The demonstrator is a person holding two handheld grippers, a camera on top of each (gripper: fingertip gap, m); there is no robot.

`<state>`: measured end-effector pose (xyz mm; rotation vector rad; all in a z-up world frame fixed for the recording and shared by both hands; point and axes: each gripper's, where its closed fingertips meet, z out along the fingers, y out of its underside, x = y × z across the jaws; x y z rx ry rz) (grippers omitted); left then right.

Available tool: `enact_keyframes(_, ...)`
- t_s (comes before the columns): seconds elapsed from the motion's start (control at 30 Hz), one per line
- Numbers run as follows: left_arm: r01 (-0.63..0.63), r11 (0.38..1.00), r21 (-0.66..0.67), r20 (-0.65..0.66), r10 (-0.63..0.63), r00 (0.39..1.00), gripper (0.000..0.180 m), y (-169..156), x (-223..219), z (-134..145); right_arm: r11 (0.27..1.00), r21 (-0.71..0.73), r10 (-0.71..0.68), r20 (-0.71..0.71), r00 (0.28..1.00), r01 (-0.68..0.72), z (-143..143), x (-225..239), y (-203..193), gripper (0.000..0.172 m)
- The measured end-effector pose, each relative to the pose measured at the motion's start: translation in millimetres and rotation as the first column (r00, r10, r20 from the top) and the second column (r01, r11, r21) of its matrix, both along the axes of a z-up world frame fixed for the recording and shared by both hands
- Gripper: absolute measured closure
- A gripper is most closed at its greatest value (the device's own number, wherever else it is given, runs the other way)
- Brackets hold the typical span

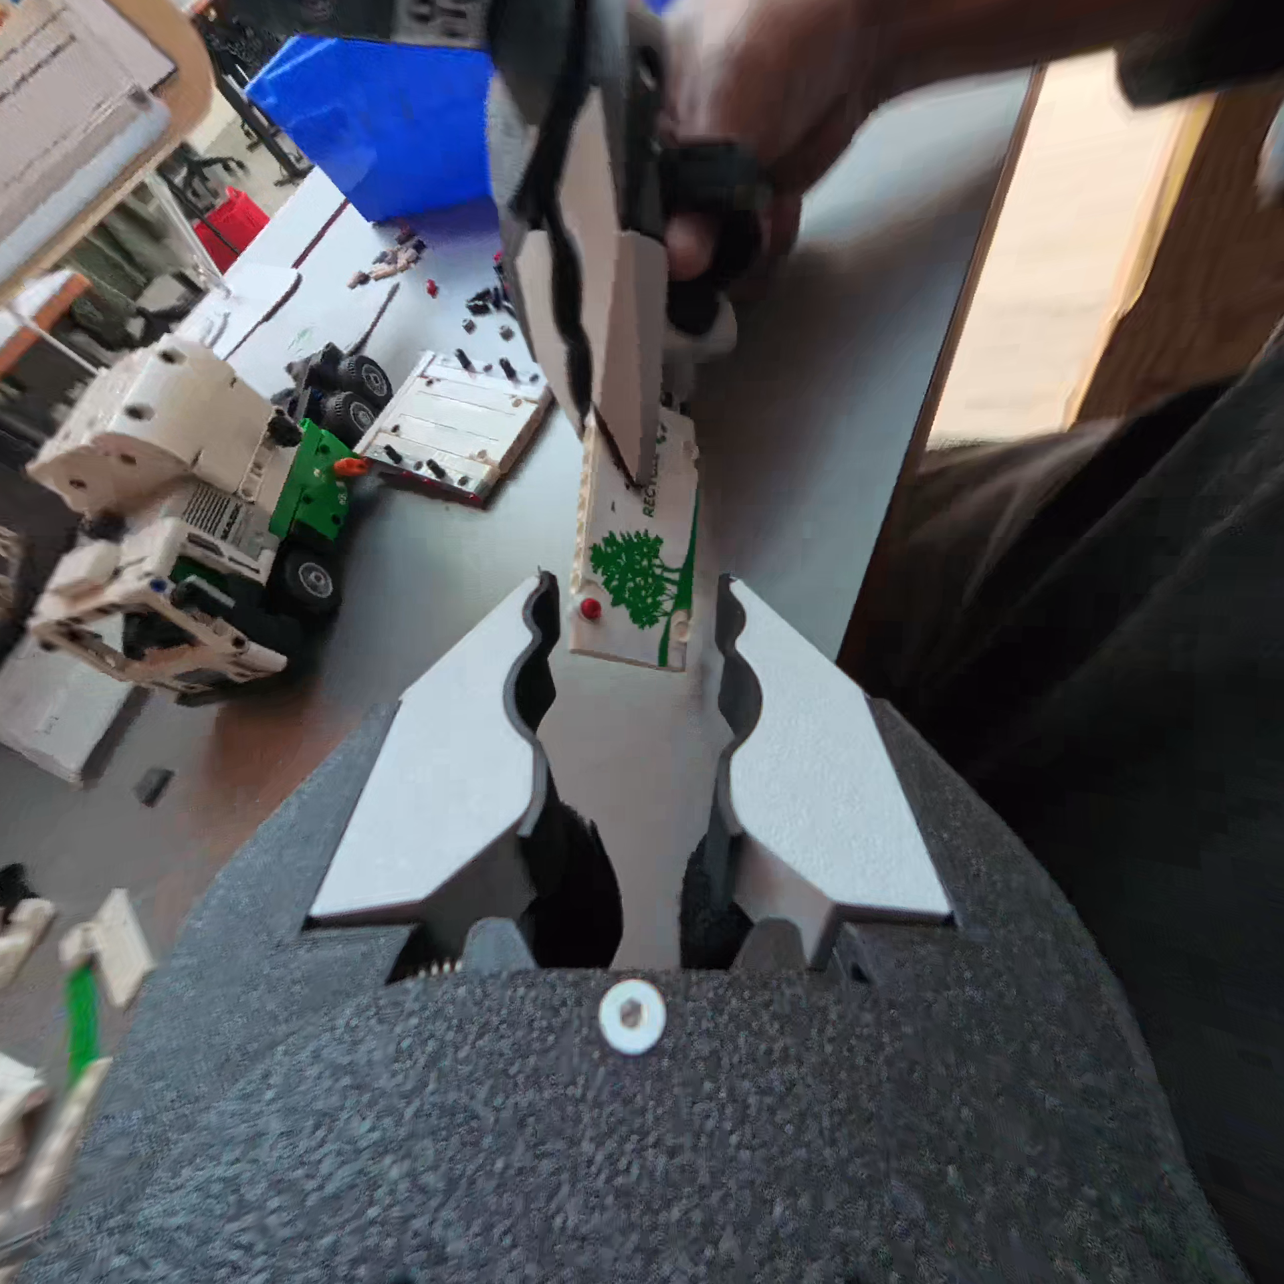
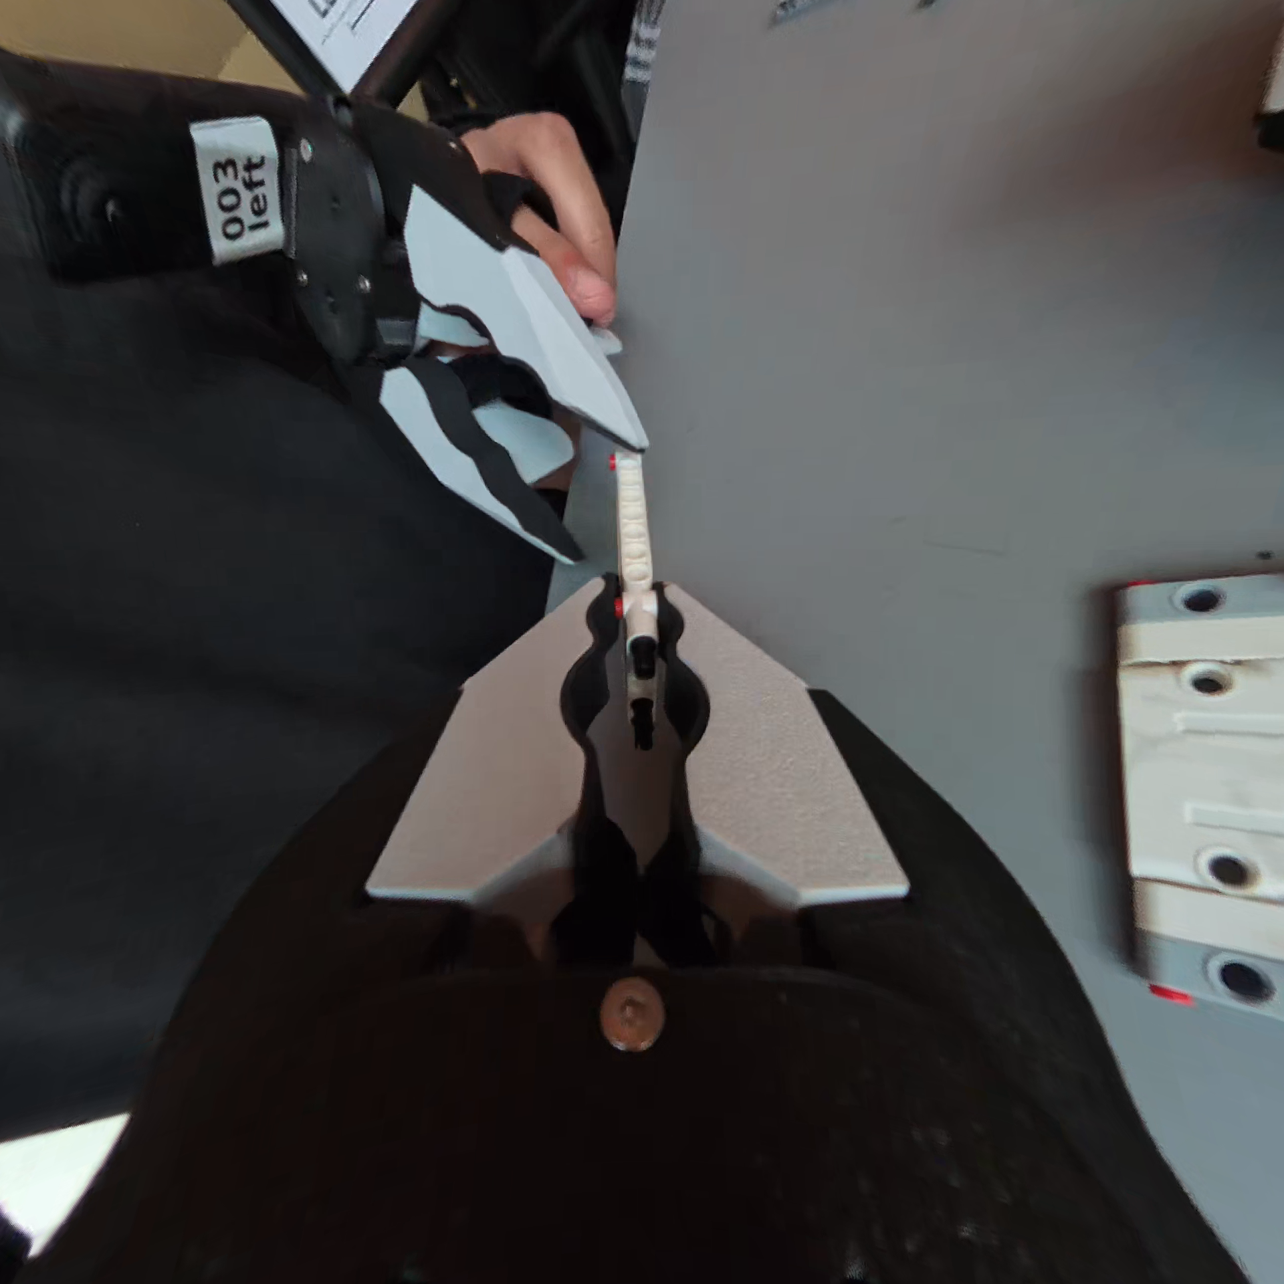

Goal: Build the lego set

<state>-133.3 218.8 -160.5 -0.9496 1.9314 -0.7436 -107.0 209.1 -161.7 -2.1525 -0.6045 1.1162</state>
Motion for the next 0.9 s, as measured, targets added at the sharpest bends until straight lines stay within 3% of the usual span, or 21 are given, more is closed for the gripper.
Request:
enact_keyframes(0.07,-0.021,0.959,-0.283,0.019,0.027,0.999,0.130,1.6,-1.6,20.0,0.997,0.073,-0.029,-0.059,0.998,0.033,15.7,-1.7,-0.5,0.164)
enact_keyframes(0.13,0.011,0.841,-0.541,0.002,-0.012,1.000,0.123,-3.3,-2.9,33.1,0.975,0.213,-0.049,-0.085,0.995,0.066,33.8,-7.5,-1.4,0.164)
enact_keyframes(0.2,0.066,0.731,-0.680,0.027,-0.065,0.997,0.134,-8.7,-4.5,42.8,0.954,0.286,-0.077,-0.076,0.994,0.095,42.6,-13.0,-2.5,0.164)
enact_keyframes(0.3,0.134,0.669,-0.731,0.091,-0.099,0.991,0.153,-16.0,-9.1,51.0,0.928,0.354,-0.108,-0.039,0.993,0.114,44.4,-20.1,-5.8,0.164)
enact_keyframes(0.43,0.139,0.714,-0.687,0.102,-0.094,0.990,0.168,-21.2,-13.7,47.0,0.935,0.340,-0.097,-0.038,0.995,0.104,39.3,-29.1,-17.3,0.165)
enact_keyframes(0.5,0.150,0.703,-0.695,0.113,-0.100,0.989,0.173,-24.0,-16.4,47.7,0.932,0.347,-0.096,-0.039,0.995,0.104,40.1,-32.4,-21.1,0.164)
enact_keyframes(0.67,0.205,0.590,-0.781,0.132,-0.165,0.977,0.173,-32.8,-27.6,54.7,0.927,0.365,-0.062,-0.075,0.995,0.085,45.1,-43.7,-29.4,0.164)
enact_keyframes(0.9,0.199,0.463,-0.864,0.182,-0.082,0.980,0.172,-28.4,-26.9,70.6,0.893,0.431,-0.122,-0.036,0.992,0.126,51.9,-44.5,-25.6,0.164)
